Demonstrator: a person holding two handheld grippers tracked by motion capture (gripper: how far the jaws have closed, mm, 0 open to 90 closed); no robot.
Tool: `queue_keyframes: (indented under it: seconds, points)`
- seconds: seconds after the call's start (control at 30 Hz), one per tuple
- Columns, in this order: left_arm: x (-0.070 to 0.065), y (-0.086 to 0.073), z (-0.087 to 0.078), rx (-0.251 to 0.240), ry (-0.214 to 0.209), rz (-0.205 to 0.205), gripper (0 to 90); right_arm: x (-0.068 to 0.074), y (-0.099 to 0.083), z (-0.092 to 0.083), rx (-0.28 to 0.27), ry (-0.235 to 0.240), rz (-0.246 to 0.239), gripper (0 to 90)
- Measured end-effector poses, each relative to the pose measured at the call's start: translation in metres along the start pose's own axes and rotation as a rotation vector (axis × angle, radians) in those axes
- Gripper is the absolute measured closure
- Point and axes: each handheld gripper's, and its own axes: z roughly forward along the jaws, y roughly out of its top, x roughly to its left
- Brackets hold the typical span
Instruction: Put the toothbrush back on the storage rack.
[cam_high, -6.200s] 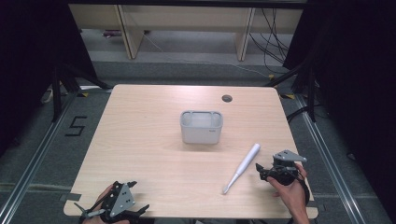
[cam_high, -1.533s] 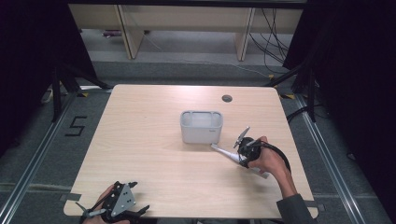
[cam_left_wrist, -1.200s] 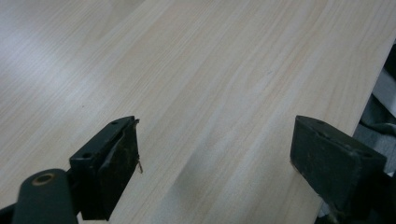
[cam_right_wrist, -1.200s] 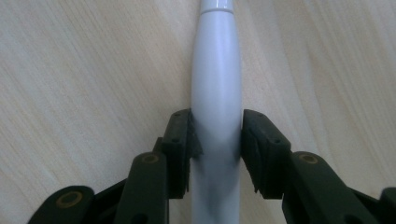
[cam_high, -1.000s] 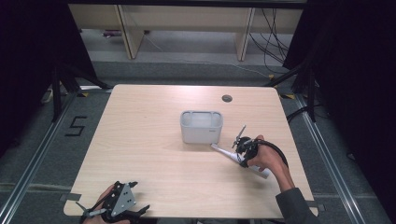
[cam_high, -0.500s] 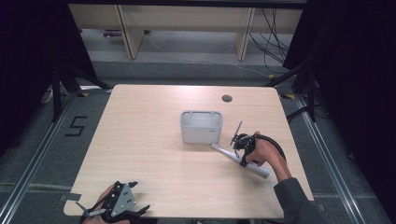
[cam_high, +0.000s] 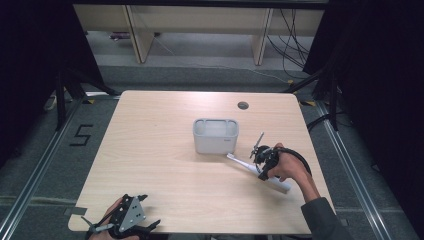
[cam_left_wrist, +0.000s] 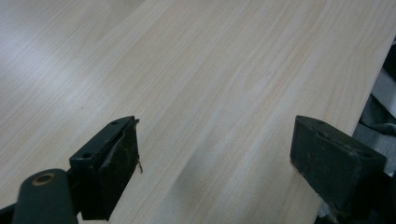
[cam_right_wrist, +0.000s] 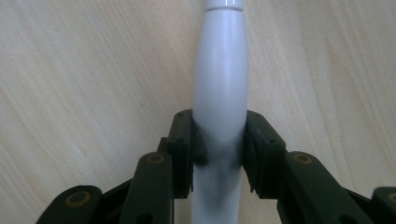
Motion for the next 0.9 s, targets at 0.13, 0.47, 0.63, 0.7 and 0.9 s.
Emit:
queue_keyframes:
  seconds: [0.13,0.47,0.63,0.7,0.9]
  points:
    - [0.0,0.0,0.0,0.0,0.0,-0.001,15.0,0.01,-0.006,-0.018,-0.086,-0.037,-0.004,66.8]
    - [-0.001,0.0,0.0,-0.004,-0.002,-0.004,14.9,0.018,-0.026,-0.054,-0.355,-0.057,0.016,66.8]
    - [-0.001,0.0,0.0,-0.005,-0.001,-0.002,15.0,0.016,-0.028,-0.06,-0.452,-0.103,0.036,66.8]
    - [0.0,0.0,0.0,-0.002,0.001,-0.001,14.9,0.017,-0.026,-0.063,-0.491,-0.095,0.085,66.8]
    - [0.0,0.0,0.0,-0.003,-0.001,0.0,15.0,0.008,-0.025,-0.068,-0.632,-0.111,0.12,66.8]
